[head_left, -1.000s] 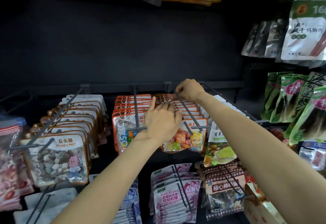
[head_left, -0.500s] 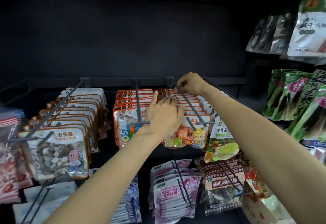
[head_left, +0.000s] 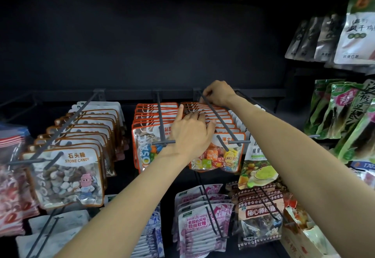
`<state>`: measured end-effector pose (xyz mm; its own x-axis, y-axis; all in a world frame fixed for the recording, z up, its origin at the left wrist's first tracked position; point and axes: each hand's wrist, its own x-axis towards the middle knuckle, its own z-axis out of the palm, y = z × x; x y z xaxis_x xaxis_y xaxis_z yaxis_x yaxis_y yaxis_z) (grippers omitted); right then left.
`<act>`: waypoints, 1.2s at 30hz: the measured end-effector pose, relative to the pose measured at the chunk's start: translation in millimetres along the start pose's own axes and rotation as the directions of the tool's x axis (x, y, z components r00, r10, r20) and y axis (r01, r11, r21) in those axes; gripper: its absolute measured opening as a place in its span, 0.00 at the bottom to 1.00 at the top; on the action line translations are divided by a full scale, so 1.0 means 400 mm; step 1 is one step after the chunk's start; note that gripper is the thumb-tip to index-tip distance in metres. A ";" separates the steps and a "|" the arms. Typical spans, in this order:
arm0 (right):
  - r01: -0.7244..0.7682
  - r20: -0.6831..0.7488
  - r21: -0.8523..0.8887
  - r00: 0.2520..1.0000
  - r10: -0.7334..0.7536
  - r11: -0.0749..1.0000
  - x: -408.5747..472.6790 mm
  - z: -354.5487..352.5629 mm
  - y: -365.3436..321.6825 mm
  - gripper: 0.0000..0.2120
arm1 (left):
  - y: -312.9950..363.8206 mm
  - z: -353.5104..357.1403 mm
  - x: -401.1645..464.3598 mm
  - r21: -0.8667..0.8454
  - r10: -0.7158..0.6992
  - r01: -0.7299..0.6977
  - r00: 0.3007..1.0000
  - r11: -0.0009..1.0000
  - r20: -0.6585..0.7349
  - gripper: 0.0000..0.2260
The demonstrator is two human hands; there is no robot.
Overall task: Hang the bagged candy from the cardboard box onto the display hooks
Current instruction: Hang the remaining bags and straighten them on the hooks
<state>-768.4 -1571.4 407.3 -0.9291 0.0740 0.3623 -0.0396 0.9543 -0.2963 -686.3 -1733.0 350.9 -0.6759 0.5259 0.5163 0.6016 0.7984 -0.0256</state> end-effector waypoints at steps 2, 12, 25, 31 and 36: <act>-0.001 0.002 -0.027 1.000 0.001 1.000 0.009 0.008 -0.006 0.06 | -0.001 0.003 0.001 -0.008 -0.001 0.001 1.000 1.000 -0.016 0.43; -0.016 -0.033 -0.033 0.999 0.015 0.999 0.015 0.021 -0.011 0.06 | -0.007 0.011 0.000 -0.034 -0.004 0.003 1.000 0.999 -0.027 0.39; -0.003 -0.082 0.024 0.997 0.005 1.000 -0.061 -0.051 0.000 0.05 | -0.004 0.011 -0.025 -0.091 0.002 -0.012 0.994 0.996 -0.111 0.35; 0.027 -0.211 -0.085 0.976 -0.045 0.996 -0.185 -0.087 0.014 0.15 | 0.007 0.031 -0.084 -0.141 -0.036 0.017 0.990 0.990 -0.139 0.29; 0.111 0.278 -0.329 0.960 -0.016 0.938 -0.247 -0.046 -0.012 0.23 | 0.023 0.011 -0.093 -0.106 -0.054 0.047 0.997 0.993 -0.064 0.26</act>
<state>-669.5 -1578.1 389.3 -0.9939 -0.0252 0.1070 -0.0196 0.9984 0.0533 -657.5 -1744.1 327.8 -0.6785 0.4626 0.5707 0.6113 0.7863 0.0895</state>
